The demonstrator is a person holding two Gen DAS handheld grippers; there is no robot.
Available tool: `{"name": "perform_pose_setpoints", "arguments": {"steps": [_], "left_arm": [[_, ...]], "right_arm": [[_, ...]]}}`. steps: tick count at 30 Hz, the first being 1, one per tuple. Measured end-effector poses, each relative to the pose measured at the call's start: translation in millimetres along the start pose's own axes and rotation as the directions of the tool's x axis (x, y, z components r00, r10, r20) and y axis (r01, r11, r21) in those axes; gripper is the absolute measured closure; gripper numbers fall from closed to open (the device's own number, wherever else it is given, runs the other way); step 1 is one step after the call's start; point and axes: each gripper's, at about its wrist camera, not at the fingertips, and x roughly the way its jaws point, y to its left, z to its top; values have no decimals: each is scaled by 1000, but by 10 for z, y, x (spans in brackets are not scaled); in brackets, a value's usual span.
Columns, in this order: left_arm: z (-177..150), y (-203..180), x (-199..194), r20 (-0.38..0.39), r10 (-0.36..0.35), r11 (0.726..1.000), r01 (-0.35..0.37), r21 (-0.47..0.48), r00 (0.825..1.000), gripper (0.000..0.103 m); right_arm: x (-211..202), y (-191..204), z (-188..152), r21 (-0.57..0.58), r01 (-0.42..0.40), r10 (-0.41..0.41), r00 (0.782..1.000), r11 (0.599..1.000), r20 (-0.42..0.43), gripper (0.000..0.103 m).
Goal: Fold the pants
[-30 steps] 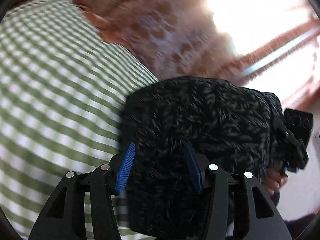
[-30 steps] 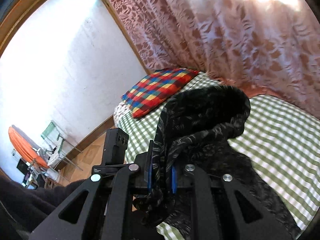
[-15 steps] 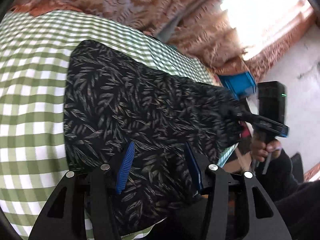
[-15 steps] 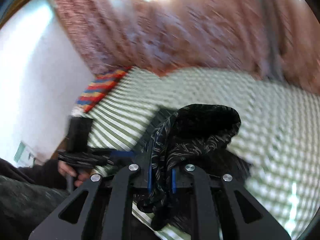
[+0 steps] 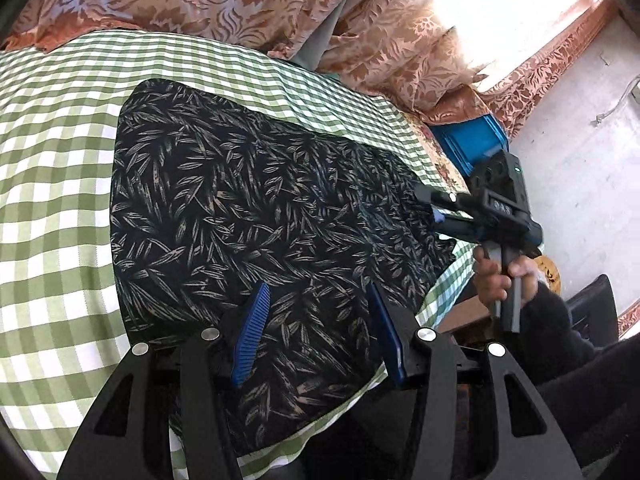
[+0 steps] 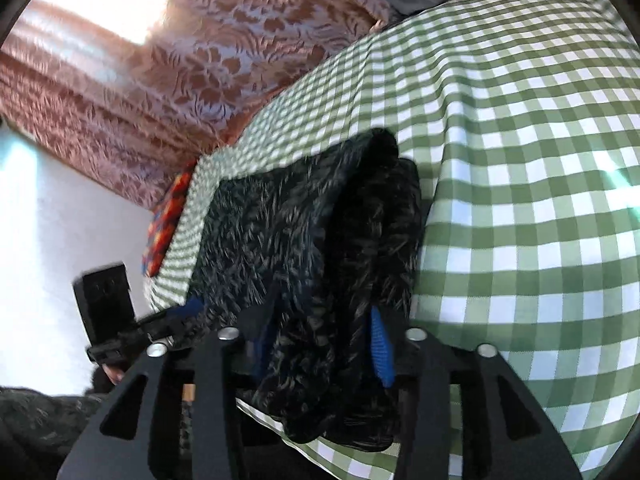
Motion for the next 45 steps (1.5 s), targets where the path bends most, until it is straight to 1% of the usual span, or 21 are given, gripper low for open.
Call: {"name": "perform_pose_setpoints", "arguments": {"steps": [1,4,7,8,10,13,16,19,21,23,24,27,28,29,30,34,35,37,40,43,45], "left_arm": [[-4,3,-17,1,-9,1000,9,-2,1000,53],[-29,-28,-40,-3,-15,1000,15,12,1000,53],[-65,-94,-54,-18,-7,998,8,58,1000,53],[-79,-120,-54,-30,-16,997,18,76,999,53],[-124,-144,-17,-77,-39,993,47,109,996,53],[-163,-95,59,-110,-57,992,69,103,992,53],[-153,-100,69,-114,-57,992,69,107,992,53],[-134,-91,32,-104,-55,992,66,103,993,53],[-107,-77,-9,-86,-63,994,70,87,994,53],[-84,-65,-58,-62,-70,994,75,76,996,53],[-89,-63,-91,-52,-74,994,78,71,996,53],[-47,-59,-196,-11,-77,995,78,64,997,53],[-33,-54,-237,5,-73,995,73,63,997,53],[-21,-35,-286,24,-69,996,67,58,997,53],[-13,-26,-318,34,-66,996,64,54,997,53],[-32,48,-416,58,-36,998,34,44,998,53],[-51,58,-431,58,-33,999,31,42,998,53],[-101,71,-431,46,-16,999,14,46,999,53],[-193,82,-382,9,10,997,-11,71,1000,53],[-309,66,-251,-21,67,992,-65,104,998,53],[-346,-1,-219,-16,100,985,-97,139,995,53]], "right_arm": [[-11,3,26,12,-12,12,1000,1000,15,56],[27,-34,152,56,-63,60,997,996,46,54],[124,-111,263,109,-63,56,996,992,68,54],[156,-130,296,126,-52,43,996,991,76,69],[180,-92,327,107,-10,1,997,994,82,93],[132,102,294,7,65,-65,992,998,107,96],[145,210,229,-62,162,-154,981,985,116,96],[293,172,149,-86,261,-255,964,961,79,94],[276,138,128,-65,260,-255,964,963,79,90],[222,144,107,-55,269,-264,961,962,82,81],[191,154,87,-56,275,-270,959,960,85,81],[3,243,-63,-73,240,-234,969,968,81,79],[-37,295,-106,-77,221,-216,974,972,72,70],[-79,320,-165,-78,201,-196,979,976,63,58],[-132,352,-252,-76,167,-164,985,983,48,53],[-210,489,-456,-66,139,-138,990,988,20,52],[-193,515,-494,-63,145,-145,989,987,11,59],[-146,574,-537,-81,207,-207,978,975,11,76],[-138,611,-593,-108,274,-275,961,956,8,92],[-214,676,-645,-155,312,-313,950,937,19,95],[-149,704,-716,-219,373,-380,925,901,15,95]]}}
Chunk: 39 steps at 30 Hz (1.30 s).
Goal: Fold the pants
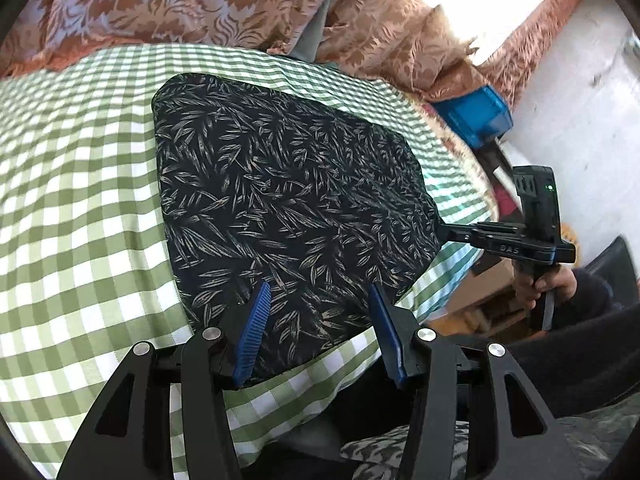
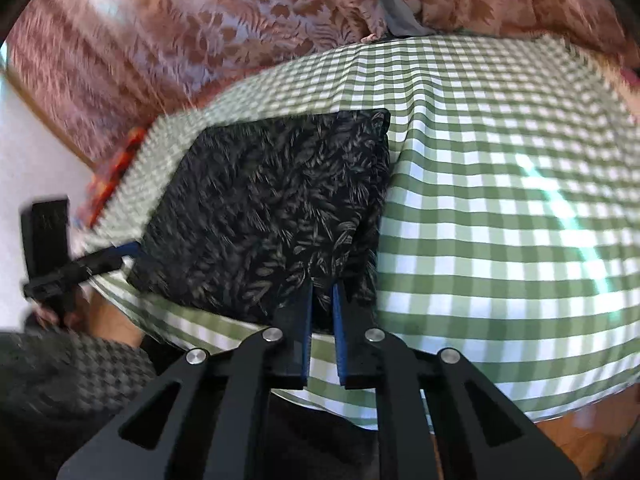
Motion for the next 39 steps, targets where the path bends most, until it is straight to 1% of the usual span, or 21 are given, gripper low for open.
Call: {"name": "perform_pose_setpoints", "arguments": {"steps": [2,3,6,8,10,11,13,15,18,21,24,26,28,30,32,33,34,37,39], "left_arm": [[9,-26,5,-2,18,1000,-18,18,1000,53],[22,-18,3,-2,17,1000,-17,15,1000,53],[63,-35,-64,15,33,999,-33,5,999,53],[106,-56,-126,34,72,997,-72,9,997,53],[161,-50,-188,52,126,992,-127,11,991,52],[194,-31,-220,63,160,987,-160,5,985,51],[230,13,-243,72,199,980,-198,-10,977,51],[277,73,-247,77,240,971,-238,-28,968,51],[334,146,-240,77,283,958,-279,-58,956,51],[386,176,-200,72,322,946,-318,-69,944,51],[423,195,-174,68,347,937,-342,-74,935,51],[460,225,-167,66,359,932,-354,-78,931,51],[498,258,-144,62,365,929,-360,-81,929,51],[531,298,-124,56,372,926,-367,-89,927,51],[567,346,-97,49,377,923,-370,-102,925,43],[579,359,-84,49,377,923,-371,-106,925,41],[589,374,-68,47,379,922,-372,-107,924,41],[622,428,-5,34,386,918,-380,-115,922,41],[632,473,40,25,385,917,-380,-124,922,41]], "right_arm": [[137,-33,-83,-10,33,-33,999,999,-26,94],[208,-56,-137,-12,42,-42,999,999,-25,94],[200,-132,-170,18,18,-18,1000,1000,-8,94],[199,-122,-167,11,19,-19,1000,1000,-13,93],[171,-105,-173,3,22,-22,1000,1000,-18,91],[155,-90,-167,5,23,-23,1000,1000,-19,91],[134,-45,-117,-2,25,-25,999,1000,-20,90],[78,0,-57,-15,37,-37,999,999,-3,85],[-10,61,52,-15,51,-50,998,999,40,78],[-62,76,209,4,41,-41,995,999,91,65],[-18,80,410,30,6,-9,992,1000,126,60],[59,96,545,53,-15,7,990,998,138,53],[181,82,681,86,-30,18,990,996,139,53],[315,78,801,107,-13,-1,992,994,130,53],[396,53,872,130,-11,-6,991,991,133,53],[421,29,898,144,-25,5,990,989,138,53],[452,20,928,156,-47,24,989,987,143,53],[522,29,970,153,-52,29,989,987,146,53],[635,6,985,157,-19,-1,992,987,129,53]]}}
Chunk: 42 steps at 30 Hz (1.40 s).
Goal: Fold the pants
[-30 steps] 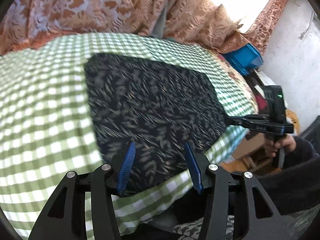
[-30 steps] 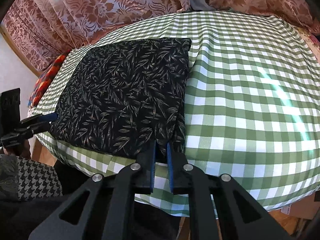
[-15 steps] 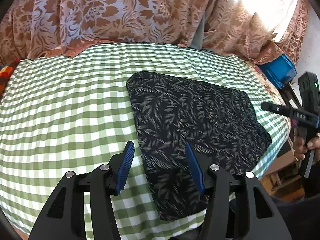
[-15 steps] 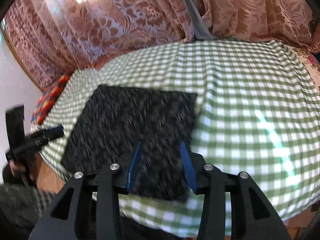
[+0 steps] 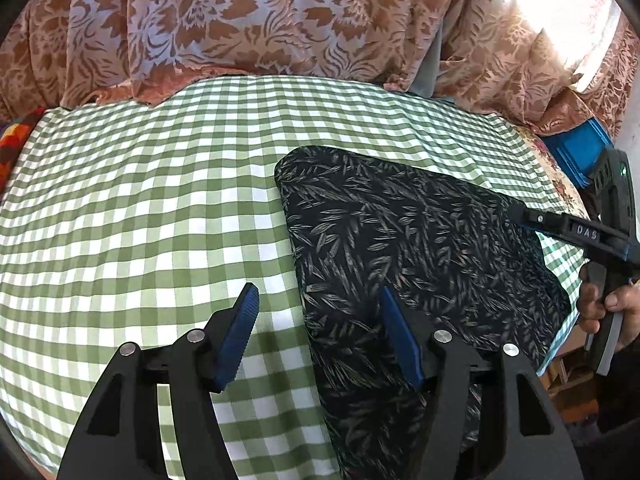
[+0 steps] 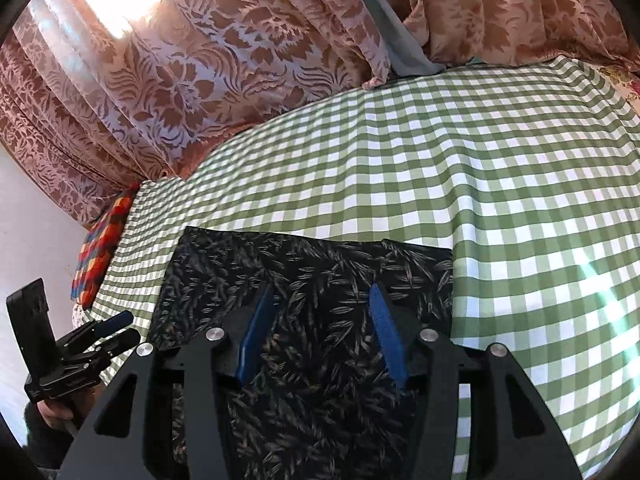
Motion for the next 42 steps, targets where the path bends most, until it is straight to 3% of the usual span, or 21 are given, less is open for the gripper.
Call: {"name": "perform_pose_setpoints", "arguments": {"steps": [4,8,12,18,25,26,28,31,34,39,41,42], "left_arm": [[1,80,123,-25,-21,999,20,-40,999,38],[11,188,192,-32,-110,987,105,-121,993,37],[4,274,262,-37,-268,945,255,-203,963,37],[-36,351,413,-39,-347,901,322,-289,937,37],[-133,410,517,-38,-461,837,420,-351,887,37],[-136,375,514,-38,-459,842,420,-339,888,37],[-126,312,512,-47,-456,853,422,-306,889,59],[-98,284,475,-13,-445,862,424,-277,896,74],[-83,336,309,47,-468,845,462,-269,883,76],[-209,613,148,61,-425,860,423,-285,903,76],[-299,702,180,35,-400,869,392,-301,916,75],[-330,727,182,31,-405,866,394,-308,914,75]], "right_arm": [[127,-131,-34,31,30,-30,999,999,-20,53],[232,-226,-119,30,46,-45,998,998,-32,54],[215,-240,-155,13,38,-37,999,999,-21,54],[-136,-414,-215,65,-30,28,999,997,27,51],[-237,-709,-465,156,-130,137,990,979,-33,47],[-209,-741,-507,171,-137,147,988,976,-47,47],[-176,-779,-563,196,-165,179,982,967,-57,47],[-163,-750,-578,193,-182,196,979,964,-55,47],[-106,-643,-598,155,-190,205,975,969,-88,46],[-108,-464,-589,105,-230,241,964,968,-109,46],[-86,-403,-593,91,-247,256,960,965,-111,40],[-57,-372,-573,91,-255,264,958,963,-109,38]]}}
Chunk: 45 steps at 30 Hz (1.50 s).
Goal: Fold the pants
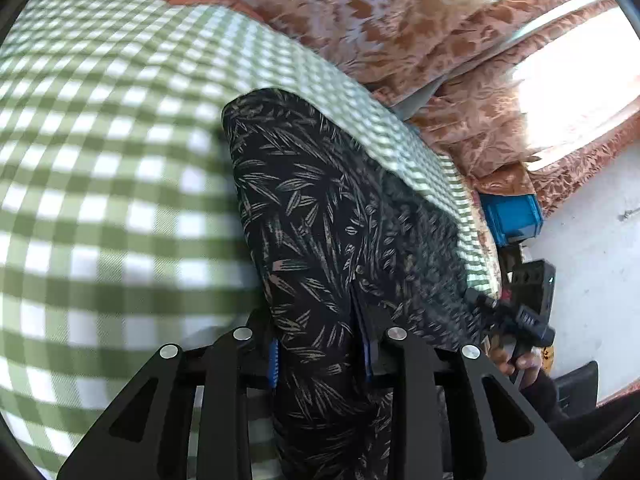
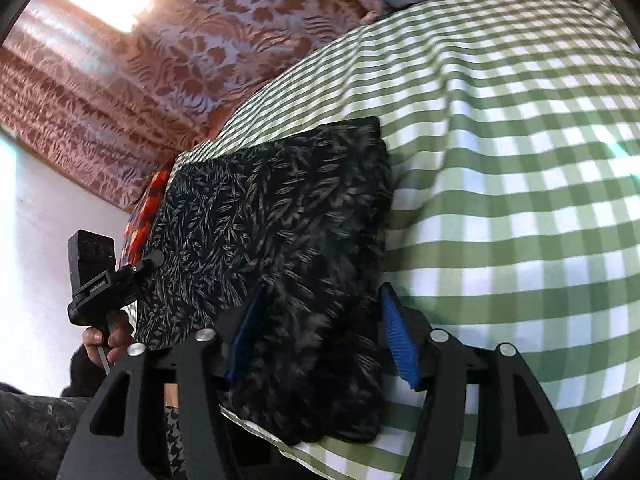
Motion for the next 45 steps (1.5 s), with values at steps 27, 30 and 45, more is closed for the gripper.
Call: {"name": "perform_pose_setpoints", "arguments": {"steps": [27,30,45], "left_arm": [[129,-368,-238,113,11,991,-26,133,994,75],[324,-441,-225,141,11,987,-33,156,990,76],[1743,-300,402,164,148,958,-182,221,975,75]], "right_arm": [[408,316,307,-161,-54,41,996,985,-80,75],[363,418,407,-181,-47,39,998,982,-47,76],[675,575,1719,-259,60,-42,996,964,73,76]]}}
